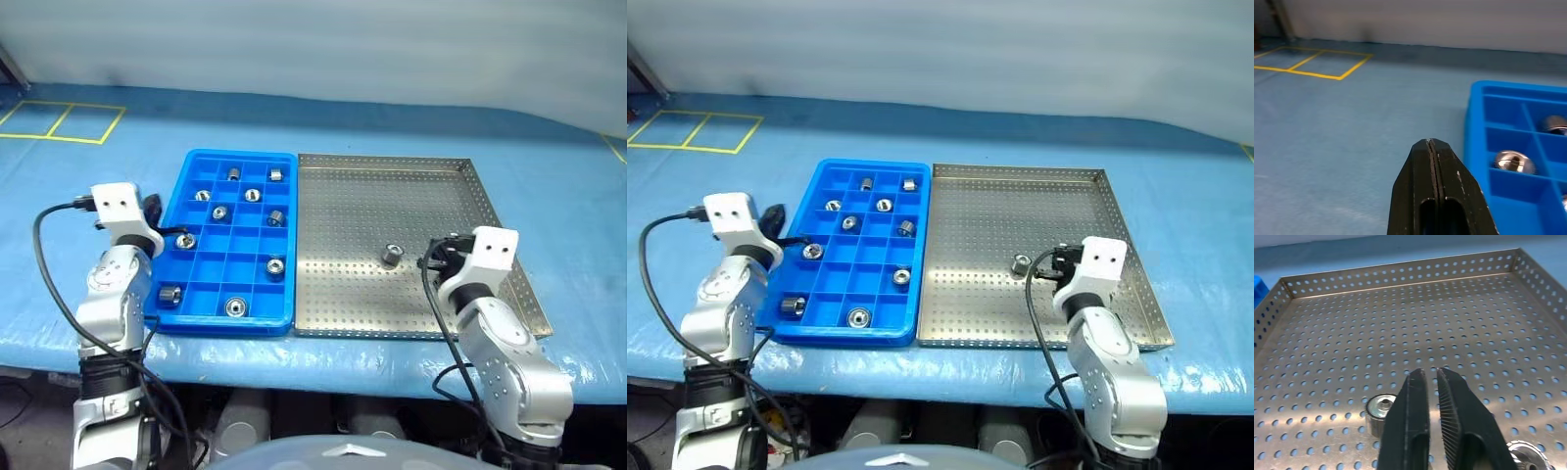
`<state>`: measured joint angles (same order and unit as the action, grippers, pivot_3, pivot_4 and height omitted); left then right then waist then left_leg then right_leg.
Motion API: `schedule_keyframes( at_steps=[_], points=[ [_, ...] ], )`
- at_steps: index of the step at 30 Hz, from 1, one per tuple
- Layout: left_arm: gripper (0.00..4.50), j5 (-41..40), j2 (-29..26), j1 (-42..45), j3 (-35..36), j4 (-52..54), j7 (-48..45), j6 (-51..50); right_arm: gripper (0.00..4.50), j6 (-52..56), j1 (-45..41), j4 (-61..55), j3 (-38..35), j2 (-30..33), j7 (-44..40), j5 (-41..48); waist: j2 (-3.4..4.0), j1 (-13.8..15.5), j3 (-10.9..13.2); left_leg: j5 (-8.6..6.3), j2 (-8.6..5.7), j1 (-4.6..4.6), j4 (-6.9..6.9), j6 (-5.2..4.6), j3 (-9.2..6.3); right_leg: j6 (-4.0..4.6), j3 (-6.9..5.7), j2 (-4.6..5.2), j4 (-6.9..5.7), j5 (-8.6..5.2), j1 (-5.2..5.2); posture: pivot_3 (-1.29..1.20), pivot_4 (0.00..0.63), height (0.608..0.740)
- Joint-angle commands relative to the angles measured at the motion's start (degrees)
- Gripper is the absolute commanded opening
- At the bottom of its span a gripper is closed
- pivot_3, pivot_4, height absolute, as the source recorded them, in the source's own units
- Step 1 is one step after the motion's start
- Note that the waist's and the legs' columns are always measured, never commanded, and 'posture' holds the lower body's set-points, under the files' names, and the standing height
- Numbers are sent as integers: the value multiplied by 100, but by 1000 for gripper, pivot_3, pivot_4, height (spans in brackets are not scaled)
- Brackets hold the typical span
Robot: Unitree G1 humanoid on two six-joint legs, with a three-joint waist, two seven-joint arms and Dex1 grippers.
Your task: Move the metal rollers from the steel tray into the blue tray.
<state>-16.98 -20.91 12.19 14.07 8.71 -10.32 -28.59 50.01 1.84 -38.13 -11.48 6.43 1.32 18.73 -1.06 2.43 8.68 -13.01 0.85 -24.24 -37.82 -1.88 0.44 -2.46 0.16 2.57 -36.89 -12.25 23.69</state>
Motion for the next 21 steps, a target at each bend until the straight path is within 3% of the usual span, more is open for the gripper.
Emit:
schedule_keyframes(
  at_steps=[1,9,11,21],
  points=[
    [1246,-269,-244,-126,-408,701,-729,-256,1582,176,-193,20,140,109,-98,54,2,6,1,0,-1,0,1,0,1,0,2,1,0,0,0,167,150,740],
    [3928,-661,-669,-375,-1079,1487,-1795,-689,4231,162,-450,476,275,168,-233,-44,8,13,5,0,0,0,3,-1,2,1,1,0,1,-3,3,181,150,740],
    [4459,-785,-737,-375,-1250,1624,-2072,-762,4500,50,-531,677,283,126,-214,-103,10,13,6,0,0,0,5,-1,1,1,1,-1,1,-3,4,179,150,740],
    [4459,-1072,-741,-233,-1553,1899,-2497,-945,4500,-531,-776,1617,396,-50,-64,-493,22,10,13,0,0,0,7,-2,3,-21,2,-4,1,-17,6,174,150,740]
  ],
)
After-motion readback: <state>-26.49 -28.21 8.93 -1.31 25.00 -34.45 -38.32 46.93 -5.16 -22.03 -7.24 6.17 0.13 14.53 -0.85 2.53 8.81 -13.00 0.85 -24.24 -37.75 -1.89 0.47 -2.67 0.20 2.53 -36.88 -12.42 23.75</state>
